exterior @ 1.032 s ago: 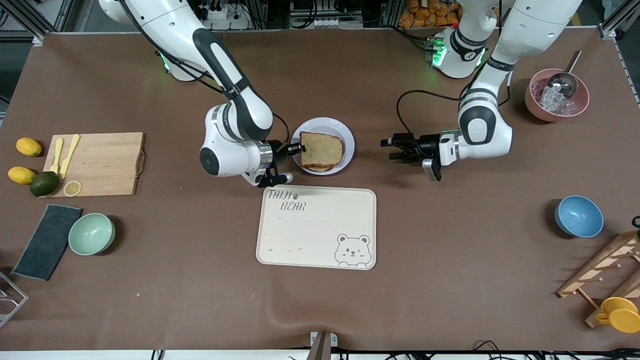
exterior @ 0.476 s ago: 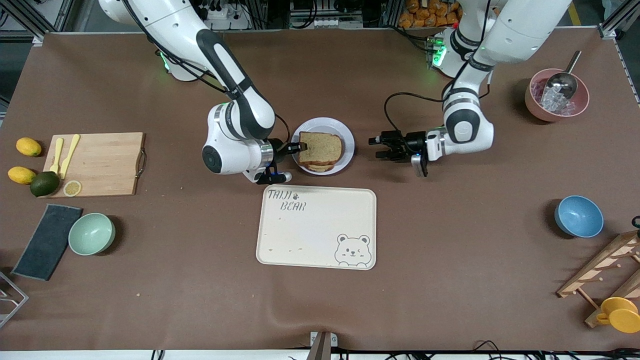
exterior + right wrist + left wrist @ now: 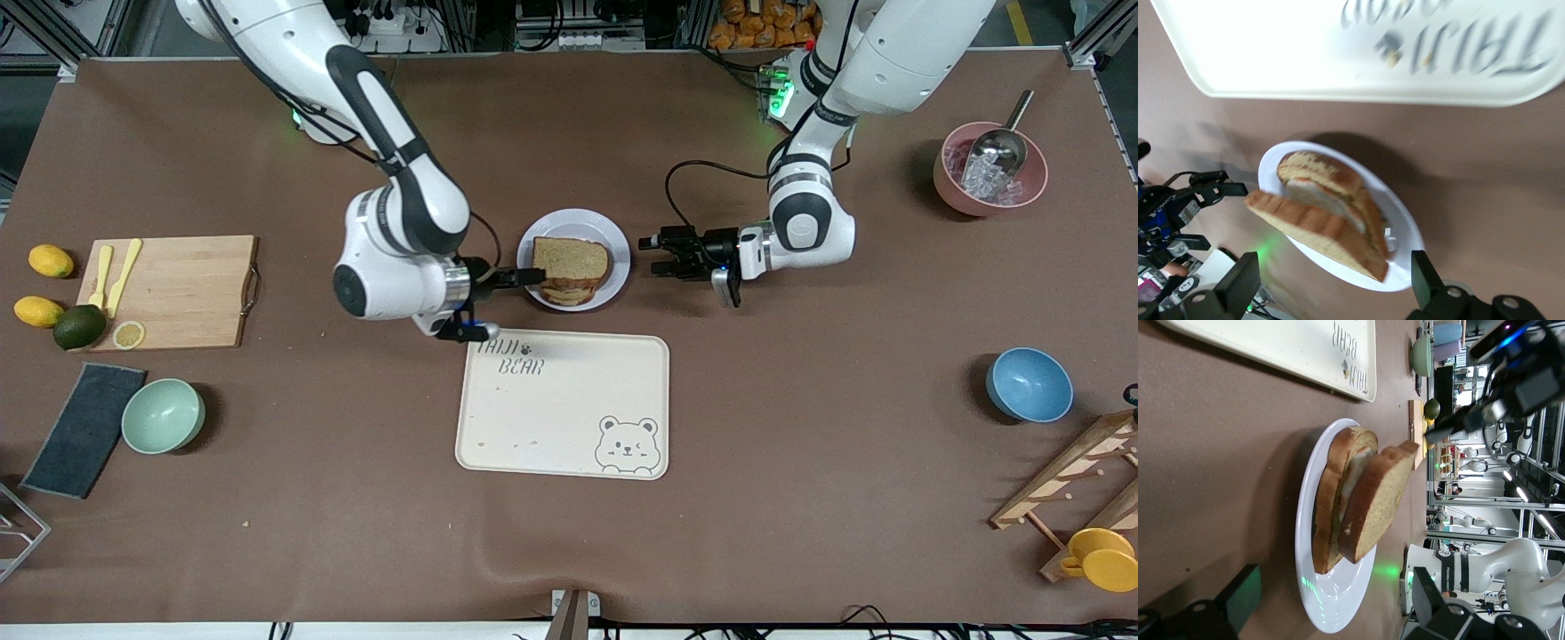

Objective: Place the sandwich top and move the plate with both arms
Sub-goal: 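Lower the bread onto the egg toast and open the right gripper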

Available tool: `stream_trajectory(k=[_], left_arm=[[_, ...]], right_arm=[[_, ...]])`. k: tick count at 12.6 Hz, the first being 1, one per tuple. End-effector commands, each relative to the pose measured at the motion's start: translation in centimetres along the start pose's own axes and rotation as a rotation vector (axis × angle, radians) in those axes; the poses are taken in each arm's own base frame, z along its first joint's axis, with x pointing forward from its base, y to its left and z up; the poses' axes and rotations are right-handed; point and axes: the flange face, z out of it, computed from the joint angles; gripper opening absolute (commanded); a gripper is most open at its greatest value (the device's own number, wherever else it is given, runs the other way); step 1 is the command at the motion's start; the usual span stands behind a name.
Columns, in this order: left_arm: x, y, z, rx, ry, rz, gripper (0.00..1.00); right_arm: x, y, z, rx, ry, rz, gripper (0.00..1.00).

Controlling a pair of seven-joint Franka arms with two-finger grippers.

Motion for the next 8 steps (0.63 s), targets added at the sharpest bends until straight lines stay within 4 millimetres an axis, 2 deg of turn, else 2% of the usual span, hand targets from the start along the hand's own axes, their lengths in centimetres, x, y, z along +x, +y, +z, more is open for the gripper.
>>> stream_trajectory(k=[1,2,4,6,8], left_arm=[[-0.3,-1.4,1.4,-0.006,0.042,0.023,1.0],[-0.5,-1.3,2.1,-0.011,0.048,0.03,1.0],[-0.3,-0.8,2.8,-0.022,0.067,0.027,1.0],[0.1,-0.8,3.2,-0.027,0.078,0.026,1.0],[0.6,-0.5,3.5,-0.035,0.093,0.025,1.0]], right_arm=[[1.3,1.3,-6.6,-0.109,0.024,-0.023,1.0],[1.9,2.1,-8.6,-0.153,0.055,-0.029,1.0],[3.1,3.2,-14.4,-0.281,0.155,-0.061,1.0],[3.2,4.3,-18.1,-0.39,0.168,-0.077,1.0],[3.0,5.2,-22.2,-0.384,0.153,-0.05,1.0]])
